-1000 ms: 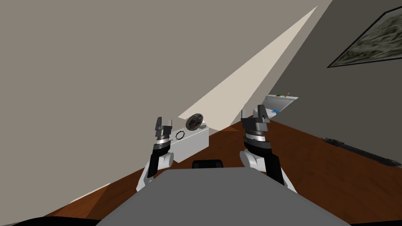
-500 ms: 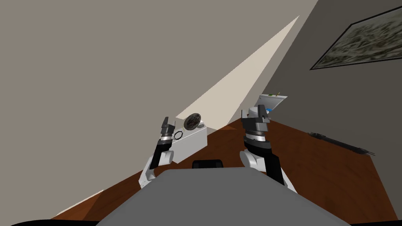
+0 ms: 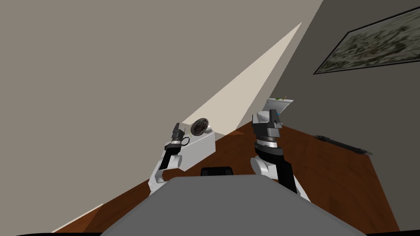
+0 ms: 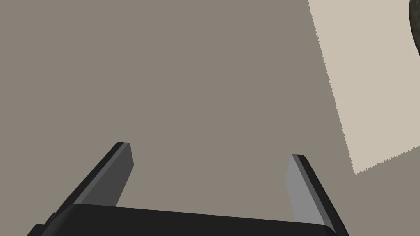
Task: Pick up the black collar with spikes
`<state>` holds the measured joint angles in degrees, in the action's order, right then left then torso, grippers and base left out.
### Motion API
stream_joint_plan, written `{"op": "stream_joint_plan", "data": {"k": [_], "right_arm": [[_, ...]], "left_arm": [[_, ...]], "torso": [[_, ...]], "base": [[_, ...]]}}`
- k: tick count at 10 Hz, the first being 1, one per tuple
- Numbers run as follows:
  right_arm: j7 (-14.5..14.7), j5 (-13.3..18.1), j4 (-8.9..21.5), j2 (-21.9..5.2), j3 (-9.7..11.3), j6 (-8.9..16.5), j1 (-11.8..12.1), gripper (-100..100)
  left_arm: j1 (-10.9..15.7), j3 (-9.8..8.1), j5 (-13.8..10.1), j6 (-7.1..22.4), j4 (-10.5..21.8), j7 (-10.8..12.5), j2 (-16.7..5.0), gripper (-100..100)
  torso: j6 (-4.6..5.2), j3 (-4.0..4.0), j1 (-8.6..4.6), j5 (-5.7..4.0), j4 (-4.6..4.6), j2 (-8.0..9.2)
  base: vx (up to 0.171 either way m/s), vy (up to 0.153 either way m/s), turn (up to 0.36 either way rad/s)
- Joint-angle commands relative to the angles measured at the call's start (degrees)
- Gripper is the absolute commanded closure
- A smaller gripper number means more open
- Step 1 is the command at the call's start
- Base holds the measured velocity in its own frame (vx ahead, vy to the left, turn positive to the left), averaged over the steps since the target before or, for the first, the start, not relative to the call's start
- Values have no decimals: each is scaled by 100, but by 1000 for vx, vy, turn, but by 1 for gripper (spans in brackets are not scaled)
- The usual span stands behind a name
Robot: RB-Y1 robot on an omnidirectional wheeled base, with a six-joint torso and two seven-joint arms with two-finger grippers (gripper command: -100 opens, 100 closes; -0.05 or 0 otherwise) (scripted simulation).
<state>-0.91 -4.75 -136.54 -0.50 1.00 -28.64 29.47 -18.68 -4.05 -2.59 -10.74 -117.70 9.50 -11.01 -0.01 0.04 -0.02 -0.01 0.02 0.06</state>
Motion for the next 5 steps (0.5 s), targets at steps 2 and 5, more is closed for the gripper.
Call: {"op": "stream_joint_plan", "data": {"k": [2,5], "right_arm": [[0,0,0,0,0,0,0,0],[0,0,0,0,0,0,0,0]], "left_arm": [[78,6,-22,350,109,5,-30,-100],[286,9,-60,838,396,2,-54,-100]], "torso": [[1,0,0,0,0,1],[0,-1,3,1,0,-1]], "base": [[-20,-6,-53],[-16,-6,-51]]}}
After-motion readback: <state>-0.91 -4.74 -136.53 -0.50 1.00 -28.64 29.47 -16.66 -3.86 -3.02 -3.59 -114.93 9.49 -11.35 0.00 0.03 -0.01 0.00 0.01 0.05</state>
